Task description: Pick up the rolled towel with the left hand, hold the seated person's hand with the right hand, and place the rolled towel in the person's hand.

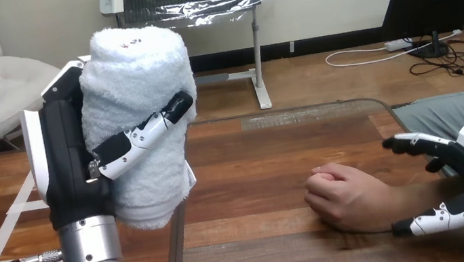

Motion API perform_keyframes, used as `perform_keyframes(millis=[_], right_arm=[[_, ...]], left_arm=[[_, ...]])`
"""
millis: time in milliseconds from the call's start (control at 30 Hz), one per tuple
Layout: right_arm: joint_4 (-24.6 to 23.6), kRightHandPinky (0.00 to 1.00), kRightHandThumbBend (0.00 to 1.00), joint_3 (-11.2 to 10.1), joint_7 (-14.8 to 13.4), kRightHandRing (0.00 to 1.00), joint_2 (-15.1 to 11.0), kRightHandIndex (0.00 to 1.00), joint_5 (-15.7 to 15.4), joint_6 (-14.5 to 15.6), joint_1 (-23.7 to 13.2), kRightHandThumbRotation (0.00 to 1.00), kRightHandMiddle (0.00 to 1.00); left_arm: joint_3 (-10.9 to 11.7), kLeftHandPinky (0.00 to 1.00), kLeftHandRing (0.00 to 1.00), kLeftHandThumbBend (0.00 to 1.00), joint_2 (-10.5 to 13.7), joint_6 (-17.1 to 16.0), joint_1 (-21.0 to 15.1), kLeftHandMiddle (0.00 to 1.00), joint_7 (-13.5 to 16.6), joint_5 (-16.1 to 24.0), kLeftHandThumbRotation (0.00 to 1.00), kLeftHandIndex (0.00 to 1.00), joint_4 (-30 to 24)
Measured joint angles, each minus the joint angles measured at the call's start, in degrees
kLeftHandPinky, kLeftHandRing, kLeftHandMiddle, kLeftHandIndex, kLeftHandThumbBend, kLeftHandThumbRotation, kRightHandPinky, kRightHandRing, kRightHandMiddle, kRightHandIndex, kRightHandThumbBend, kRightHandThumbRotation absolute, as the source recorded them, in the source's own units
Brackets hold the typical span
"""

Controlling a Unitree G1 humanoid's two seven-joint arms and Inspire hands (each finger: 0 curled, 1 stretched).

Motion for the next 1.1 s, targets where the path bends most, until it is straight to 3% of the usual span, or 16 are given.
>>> perform_keyframes(millis=[733, 1100], right_arm=[[4.93, 0.82, 1.0, 4.16, -0.05, 0.85, -3.11, 0.83, -6.3, -0.05, -5.64, 0.3, 0.85], [8.39, 0.8, 1.0, 6.74, -2.65, 0.82, -3.71, 0.81, -9.89, -0.43, -8.27, 0.22, 0.83]], left_arm=[[-0.02, 0.15, 0.21, 0.45, -0.12, -0.26, 0.0, 0.28, -0.09, -1.19, 0.0, 0.34, 0.2], [-0.01, 0.15, 0.21, 0.45, -0.11, -0.27, 0.0, 0.28, -0.08, -1.2, 0.0, 0.34, 0.2]])
